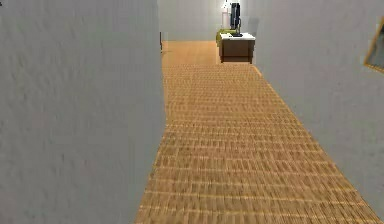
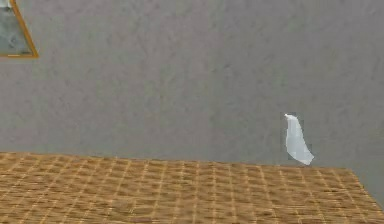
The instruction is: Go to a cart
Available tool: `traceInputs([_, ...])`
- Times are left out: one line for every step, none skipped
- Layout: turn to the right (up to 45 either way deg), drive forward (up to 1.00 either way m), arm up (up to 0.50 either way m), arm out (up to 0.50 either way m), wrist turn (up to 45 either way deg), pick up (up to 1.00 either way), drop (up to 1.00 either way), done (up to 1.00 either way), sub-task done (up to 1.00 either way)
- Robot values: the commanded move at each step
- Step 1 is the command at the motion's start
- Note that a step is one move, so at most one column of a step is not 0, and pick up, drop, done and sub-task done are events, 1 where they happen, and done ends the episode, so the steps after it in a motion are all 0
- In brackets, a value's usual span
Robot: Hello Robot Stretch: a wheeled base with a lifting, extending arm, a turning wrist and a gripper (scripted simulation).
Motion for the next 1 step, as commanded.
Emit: traceInputs([0.0,1.00,0.00,0.00,0.0,0.00,0.00,0.00,0.00])
